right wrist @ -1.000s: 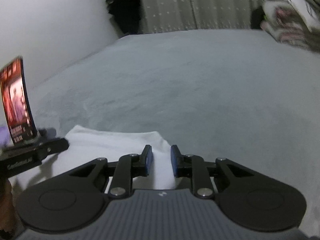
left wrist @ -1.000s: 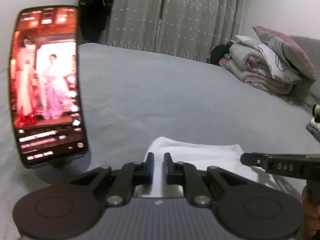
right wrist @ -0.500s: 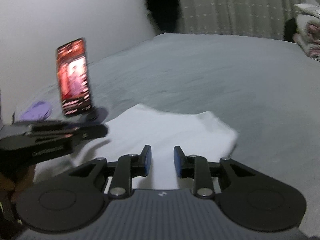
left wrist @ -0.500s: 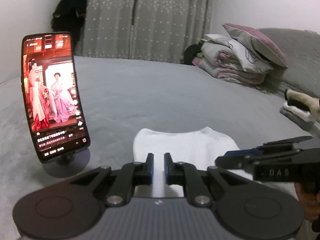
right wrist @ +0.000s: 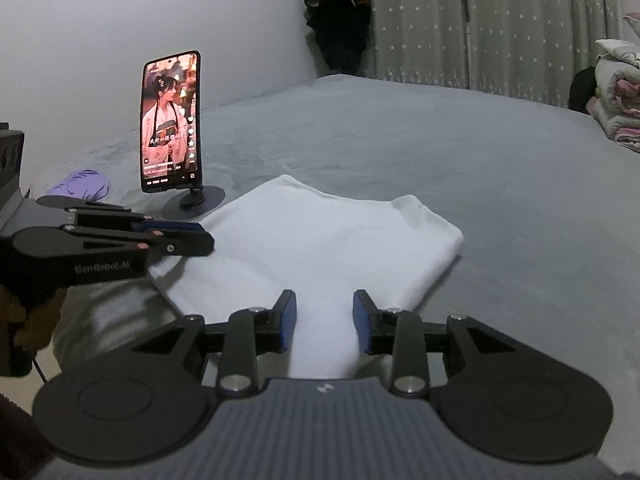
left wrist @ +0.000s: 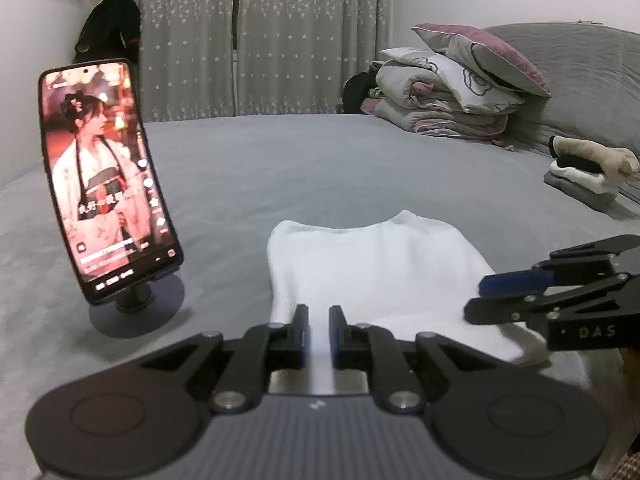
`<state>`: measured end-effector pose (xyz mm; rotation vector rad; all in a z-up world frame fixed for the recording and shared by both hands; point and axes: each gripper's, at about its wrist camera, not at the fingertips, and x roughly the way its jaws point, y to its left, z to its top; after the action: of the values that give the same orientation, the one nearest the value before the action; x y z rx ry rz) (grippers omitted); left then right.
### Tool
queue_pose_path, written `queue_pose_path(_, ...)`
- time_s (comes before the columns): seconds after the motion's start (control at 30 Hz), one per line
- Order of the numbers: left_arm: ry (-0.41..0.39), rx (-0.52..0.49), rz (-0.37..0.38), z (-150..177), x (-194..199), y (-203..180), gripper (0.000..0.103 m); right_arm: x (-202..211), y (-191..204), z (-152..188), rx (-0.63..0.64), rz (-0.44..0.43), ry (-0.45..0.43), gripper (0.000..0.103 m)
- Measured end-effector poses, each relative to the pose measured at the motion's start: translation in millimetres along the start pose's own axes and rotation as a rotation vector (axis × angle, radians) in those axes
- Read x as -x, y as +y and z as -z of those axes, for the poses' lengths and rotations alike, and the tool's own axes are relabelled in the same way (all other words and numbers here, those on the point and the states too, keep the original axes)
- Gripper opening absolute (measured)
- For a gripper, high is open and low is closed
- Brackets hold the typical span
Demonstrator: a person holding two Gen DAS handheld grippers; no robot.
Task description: Fold clothes
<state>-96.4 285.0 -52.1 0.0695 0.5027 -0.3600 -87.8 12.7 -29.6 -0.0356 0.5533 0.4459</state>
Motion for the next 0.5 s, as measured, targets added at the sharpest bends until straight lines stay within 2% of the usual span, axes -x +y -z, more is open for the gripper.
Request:
queue_pose_path(0.13, -0.001, -0.007, 0.002, 2.2, 6.6, 3.6, 0.011, 10.4, 2.6, 7.0, 0.016, 0.017, -0.01, 0.036)
queue_pose_path(0.3, 0.01, -0.064, 0.0, 4.6, 12.2, 2.9, 0.011, 21.2, 4.0, 14.6, 0.021, 0.029, -0.009, 0.036)
queue_pose_path(0.5, 0.071, -0.111, -0.005, 6.4, 14.7, 5.1, 0.016, 32.5, 1.4, 22.2, -0.001, 0.029, 0.004, 0.036)
